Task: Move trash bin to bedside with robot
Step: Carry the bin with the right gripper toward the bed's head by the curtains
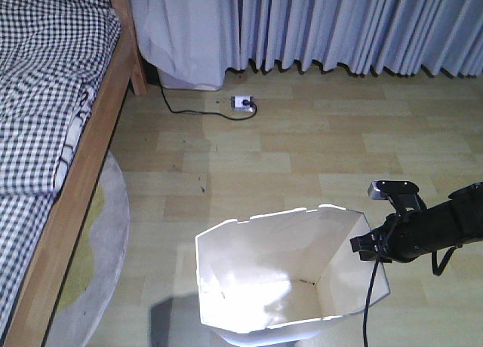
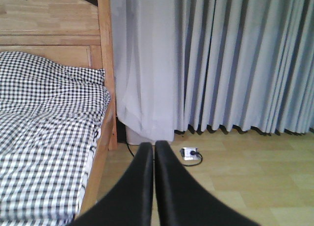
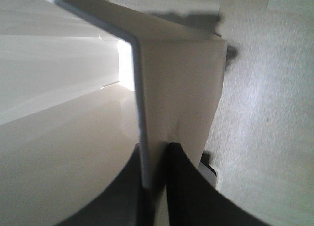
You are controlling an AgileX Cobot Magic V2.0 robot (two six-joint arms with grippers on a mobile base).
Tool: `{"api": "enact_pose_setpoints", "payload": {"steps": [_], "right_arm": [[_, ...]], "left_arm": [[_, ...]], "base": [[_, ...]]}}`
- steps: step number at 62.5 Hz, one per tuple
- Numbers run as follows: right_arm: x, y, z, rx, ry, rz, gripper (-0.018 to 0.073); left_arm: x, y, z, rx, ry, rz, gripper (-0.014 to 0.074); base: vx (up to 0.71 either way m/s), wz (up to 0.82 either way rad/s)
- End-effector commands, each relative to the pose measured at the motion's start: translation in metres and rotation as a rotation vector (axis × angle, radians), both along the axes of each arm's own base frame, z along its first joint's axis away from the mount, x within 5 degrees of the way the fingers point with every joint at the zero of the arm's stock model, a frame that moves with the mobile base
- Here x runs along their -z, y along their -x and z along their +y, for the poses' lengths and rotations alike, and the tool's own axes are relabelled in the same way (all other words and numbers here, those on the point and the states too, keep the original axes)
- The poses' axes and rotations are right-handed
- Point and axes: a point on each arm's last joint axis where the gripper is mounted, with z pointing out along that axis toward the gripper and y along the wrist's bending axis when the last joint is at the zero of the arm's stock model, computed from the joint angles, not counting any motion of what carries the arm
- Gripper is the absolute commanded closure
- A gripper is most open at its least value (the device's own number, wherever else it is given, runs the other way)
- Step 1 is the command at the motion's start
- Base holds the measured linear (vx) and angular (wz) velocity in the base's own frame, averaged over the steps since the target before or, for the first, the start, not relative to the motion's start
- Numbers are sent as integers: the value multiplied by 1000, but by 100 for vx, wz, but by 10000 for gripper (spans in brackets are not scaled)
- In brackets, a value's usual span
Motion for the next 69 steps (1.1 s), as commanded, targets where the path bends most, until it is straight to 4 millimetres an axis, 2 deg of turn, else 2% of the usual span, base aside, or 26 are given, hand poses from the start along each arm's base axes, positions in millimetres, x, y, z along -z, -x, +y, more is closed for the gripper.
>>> {"api": "enact_pose_setpoints", "payload": {"steps": [1,69], "right_arm": [[-25,-8,11,8,-158,-55,564],[-25,-8,11,8,-158,-55,564]], "left_arm": [[2,-1,0,4,14,-60,602],[2,-1,0,4,14,-60,602]], "base": [[44,5],[39,0]]}}
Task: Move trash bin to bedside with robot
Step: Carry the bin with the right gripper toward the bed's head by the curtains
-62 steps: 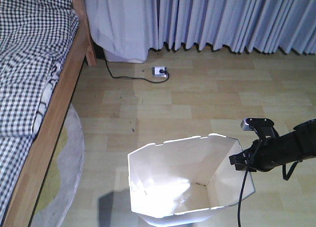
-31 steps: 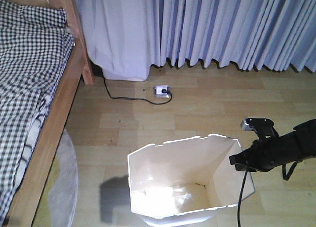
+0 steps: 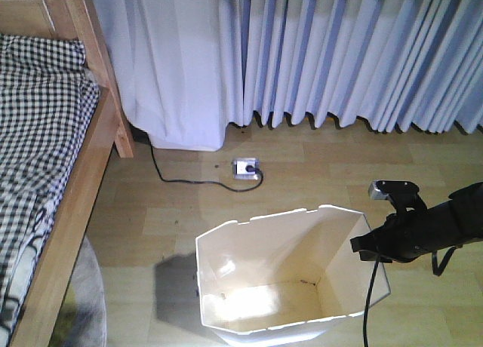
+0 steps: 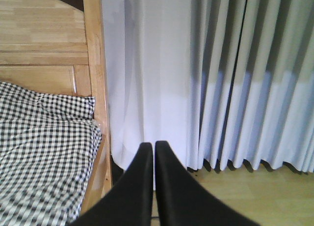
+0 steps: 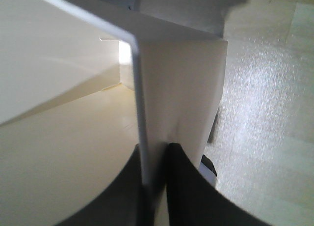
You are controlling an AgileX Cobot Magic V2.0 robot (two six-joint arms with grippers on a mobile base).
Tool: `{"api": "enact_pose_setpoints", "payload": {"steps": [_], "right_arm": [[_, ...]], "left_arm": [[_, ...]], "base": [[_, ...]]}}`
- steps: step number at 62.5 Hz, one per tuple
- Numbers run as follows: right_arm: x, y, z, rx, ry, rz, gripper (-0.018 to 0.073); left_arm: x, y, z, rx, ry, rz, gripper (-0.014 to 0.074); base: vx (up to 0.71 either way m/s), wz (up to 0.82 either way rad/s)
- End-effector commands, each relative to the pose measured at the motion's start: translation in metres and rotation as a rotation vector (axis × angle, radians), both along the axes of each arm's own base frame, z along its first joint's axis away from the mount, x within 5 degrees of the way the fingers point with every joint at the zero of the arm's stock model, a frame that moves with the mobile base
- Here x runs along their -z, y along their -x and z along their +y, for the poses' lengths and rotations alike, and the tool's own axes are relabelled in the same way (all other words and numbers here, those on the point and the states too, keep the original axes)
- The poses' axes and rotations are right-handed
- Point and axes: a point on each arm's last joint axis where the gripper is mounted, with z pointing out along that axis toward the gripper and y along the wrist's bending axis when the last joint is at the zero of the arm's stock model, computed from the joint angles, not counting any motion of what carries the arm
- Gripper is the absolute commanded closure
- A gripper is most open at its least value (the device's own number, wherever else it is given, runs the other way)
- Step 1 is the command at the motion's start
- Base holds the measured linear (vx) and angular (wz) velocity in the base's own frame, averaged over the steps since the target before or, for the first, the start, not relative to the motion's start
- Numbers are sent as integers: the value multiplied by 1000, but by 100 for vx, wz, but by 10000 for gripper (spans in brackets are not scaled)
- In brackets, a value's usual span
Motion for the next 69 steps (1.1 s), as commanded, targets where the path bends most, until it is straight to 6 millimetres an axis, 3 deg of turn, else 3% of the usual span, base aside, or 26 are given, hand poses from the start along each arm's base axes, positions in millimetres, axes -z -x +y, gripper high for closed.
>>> {"api": "enact_pose_setpoints", "payload": {"steps": [1,44,69], "right_arm": [[-25,-8,11,7,-158,-56,564],[-25,-8,11,7,-158,-56,562],[-25,-8,11,7,-158,-56,562]], "left_arm": [[2,-1,0,4,14,-60,602],[2,-1,0,4,14,-60,602],[2,-1,0,4,14,-60,602]], "base": [[34,2],[31,1],[10,-3]]}}
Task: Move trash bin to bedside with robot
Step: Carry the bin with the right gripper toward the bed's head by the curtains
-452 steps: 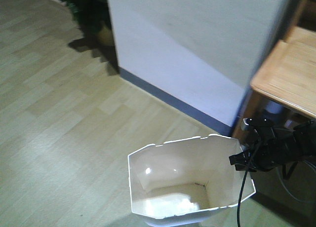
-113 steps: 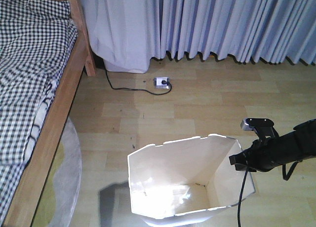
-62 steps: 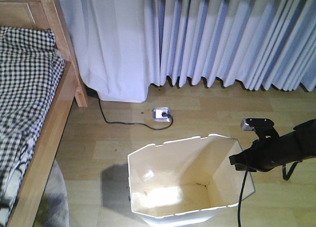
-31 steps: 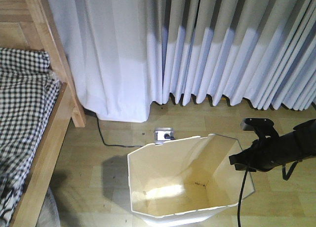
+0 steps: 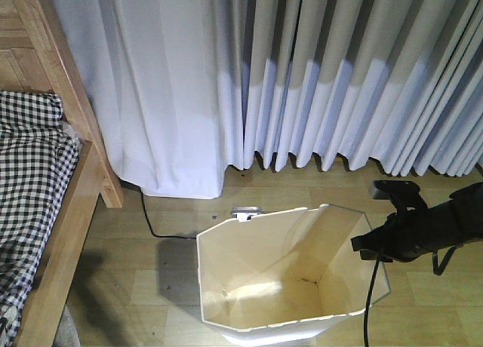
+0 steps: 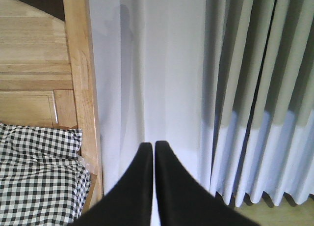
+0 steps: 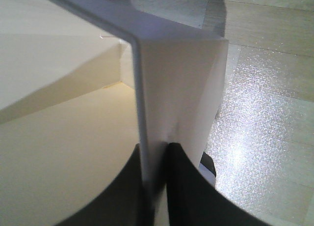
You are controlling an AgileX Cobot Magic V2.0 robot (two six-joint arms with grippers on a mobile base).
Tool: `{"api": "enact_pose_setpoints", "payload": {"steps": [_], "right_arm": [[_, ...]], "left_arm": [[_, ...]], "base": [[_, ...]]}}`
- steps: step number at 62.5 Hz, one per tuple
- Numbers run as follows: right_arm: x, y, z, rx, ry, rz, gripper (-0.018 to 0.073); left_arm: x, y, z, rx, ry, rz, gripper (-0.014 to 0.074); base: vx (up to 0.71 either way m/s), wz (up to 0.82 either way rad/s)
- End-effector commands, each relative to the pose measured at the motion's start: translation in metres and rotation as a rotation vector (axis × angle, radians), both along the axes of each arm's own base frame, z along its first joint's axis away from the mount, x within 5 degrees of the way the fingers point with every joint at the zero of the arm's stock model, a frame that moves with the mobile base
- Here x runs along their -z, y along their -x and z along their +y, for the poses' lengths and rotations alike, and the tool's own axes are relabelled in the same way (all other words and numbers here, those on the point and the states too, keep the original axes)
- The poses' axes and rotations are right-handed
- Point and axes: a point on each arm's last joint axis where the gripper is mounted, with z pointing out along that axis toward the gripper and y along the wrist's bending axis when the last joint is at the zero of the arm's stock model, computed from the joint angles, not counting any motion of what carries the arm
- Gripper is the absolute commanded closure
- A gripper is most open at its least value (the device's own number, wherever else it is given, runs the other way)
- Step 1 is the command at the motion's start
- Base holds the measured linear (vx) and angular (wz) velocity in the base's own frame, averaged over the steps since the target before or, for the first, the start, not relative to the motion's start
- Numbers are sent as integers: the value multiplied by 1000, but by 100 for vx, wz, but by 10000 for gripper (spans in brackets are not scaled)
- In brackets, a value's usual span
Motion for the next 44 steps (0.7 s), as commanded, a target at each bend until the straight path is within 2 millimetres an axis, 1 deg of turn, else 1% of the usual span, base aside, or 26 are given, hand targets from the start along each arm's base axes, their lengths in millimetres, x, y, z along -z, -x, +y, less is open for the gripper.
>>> {"api": "enact_pose_setpoints", "payload": {"steps": [1,44], "right_arm": [[-25,-7,11,5,-161,-54,562],[-25,-8,11,8,-162,-55,562]], "left_arm": [[2,-1,0,4,14,-60,602],[2,-1,0,4,14,-60,602]], "base": [[0,0],[0,0]]}}
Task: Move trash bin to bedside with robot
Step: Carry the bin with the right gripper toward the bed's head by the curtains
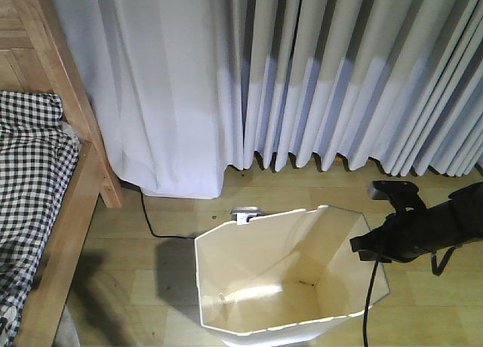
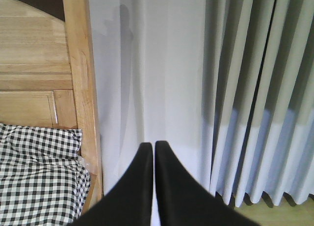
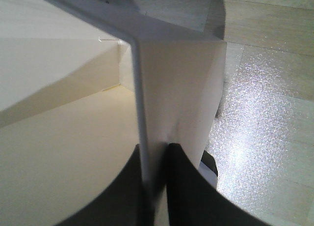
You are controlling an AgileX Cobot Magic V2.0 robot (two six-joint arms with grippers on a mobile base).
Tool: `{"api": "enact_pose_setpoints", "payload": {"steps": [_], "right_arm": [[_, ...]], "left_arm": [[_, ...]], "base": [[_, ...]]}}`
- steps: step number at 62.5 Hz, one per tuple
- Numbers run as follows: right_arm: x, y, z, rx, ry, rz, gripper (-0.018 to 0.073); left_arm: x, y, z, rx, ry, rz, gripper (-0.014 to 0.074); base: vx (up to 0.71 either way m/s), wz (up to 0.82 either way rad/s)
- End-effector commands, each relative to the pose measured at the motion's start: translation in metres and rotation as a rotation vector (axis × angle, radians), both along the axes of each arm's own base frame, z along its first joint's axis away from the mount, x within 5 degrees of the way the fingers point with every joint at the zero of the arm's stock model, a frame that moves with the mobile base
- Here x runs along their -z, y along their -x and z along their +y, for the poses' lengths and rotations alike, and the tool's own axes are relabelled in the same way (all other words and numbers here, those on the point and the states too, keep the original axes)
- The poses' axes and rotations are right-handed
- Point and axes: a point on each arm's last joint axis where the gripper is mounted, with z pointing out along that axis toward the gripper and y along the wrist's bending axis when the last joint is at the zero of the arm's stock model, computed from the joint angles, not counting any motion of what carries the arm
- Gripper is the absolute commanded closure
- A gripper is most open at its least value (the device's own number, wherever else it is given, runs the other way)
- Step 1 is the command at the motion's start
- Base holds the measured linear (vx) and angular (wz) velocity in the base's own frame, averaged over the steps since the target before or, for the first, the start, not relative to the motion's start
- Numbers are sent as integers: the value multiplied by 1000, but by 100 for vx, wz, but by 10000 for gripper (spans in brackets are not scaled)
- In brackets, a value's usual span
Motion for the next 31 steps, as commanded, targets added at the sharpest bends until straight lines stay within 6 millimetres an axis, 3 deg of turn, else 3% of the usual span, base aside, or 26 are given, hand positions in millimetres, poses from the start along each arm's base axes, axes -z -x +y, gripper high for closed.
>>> {"api": "enact_pose_setpoints", "payload": {"steps": [1,11,23,31], "right_arm": [[-25,-8,11,13,-154,-55,562],[-25,-15,6,39,-116,-75,562],[-33,-41,0,46,-75,-153,562],[-24,-61,-2,69,-88,-155,562]], "left_arm": [[2,-1,0,4,14,-60,602],[2,-1,0,4,14,-60,602],[2,-1,0,4,14,-60,602],[2,-1,0,4,14,-60,602]], "base": [[0,0],[0,0],[0,0],[0,0]]}}
